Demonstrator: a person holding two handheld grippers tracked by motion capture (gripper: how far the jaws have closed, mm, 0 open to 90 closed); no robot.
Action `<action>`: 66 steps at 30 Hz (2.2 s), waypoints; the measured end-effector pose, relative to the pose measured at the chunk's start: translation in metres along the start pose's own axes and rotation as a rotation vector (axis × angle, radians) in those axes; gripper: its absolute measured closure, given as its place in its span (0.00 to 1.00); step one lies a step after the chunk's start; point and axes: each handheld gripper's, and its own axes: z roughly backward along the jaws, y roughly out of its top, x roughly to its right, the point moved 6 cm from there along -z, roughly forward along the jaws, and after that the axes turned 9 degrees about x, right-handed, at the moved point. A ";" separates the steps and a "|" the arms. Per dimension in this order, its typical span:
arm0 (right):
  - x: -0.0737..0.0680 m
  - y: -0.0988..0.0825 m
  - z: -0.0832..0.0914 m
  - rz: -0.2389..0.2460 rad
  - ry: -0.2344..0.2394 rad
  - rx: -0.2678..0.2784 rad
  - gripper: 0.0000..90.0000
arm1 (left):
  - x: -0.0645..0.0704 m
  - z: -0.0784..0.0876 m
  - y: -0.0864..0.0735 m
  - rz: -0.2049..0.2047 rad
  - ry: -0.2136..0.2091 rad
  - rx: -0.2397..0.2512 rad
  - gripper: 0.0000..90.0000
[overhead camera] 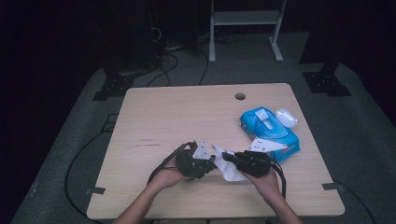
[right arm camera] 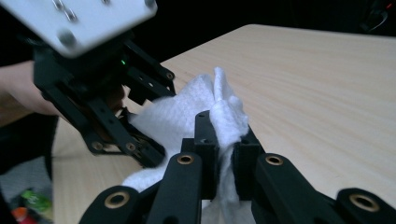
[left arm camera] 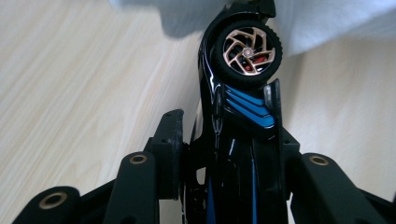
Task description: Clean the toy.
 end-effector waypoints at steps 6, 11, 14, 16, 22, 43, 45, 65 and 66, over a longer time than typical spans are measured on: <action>0.013 -0.003 0.006 -0.045 -0.029 0.005 0.93 | 0.004 0.005 0.007 0.001 -0.008 0.059 0.63; 0.000 0.012 0.006 -0.041 0.018 0.064 0.92 | 0.005 0.003 0.009 0.021 -0.021 0.100 0.63; 0.002 0.012 0.008 -0.036 0.004 0.074 0.93 | 0.004 0.005 0.011 0.034 -0.018 0.126 0.63; 0.008 0.008 0.010 -0.053 -0.010 0.073 0.93 | 0.003 0.008 0.011 0.045 -0.017 0.137 0.63; 0.009 0.009 0.010 -0.068 -0.014 0.077 0.93 | 0.001 0.010 0.010 0.073 -0.021 0.176 0.63; 0.019 -0.008 0.004 -0.171 -0.015 0.054 0.93 | -0.003 0.017 0.012 0.101 -0.025 0.233 0.63; 0.017 -0.002 0.004 -0.164 -0.011 0.075 0.93 | -0.003 0.016 0.011 0.097 -0.025 0.221 0.63; 0.017 -0.004 0.004 -0.114 -0.040 0.028 0.93 | -0.005 0.002 0.003 0.094 -0.032 0.158 0.64; 0.020 -0.008 0.003 -0.113 -0.054 0.009 0.93 | -0.006 0.001 0.001 0.098 -0.032 0.149 0.64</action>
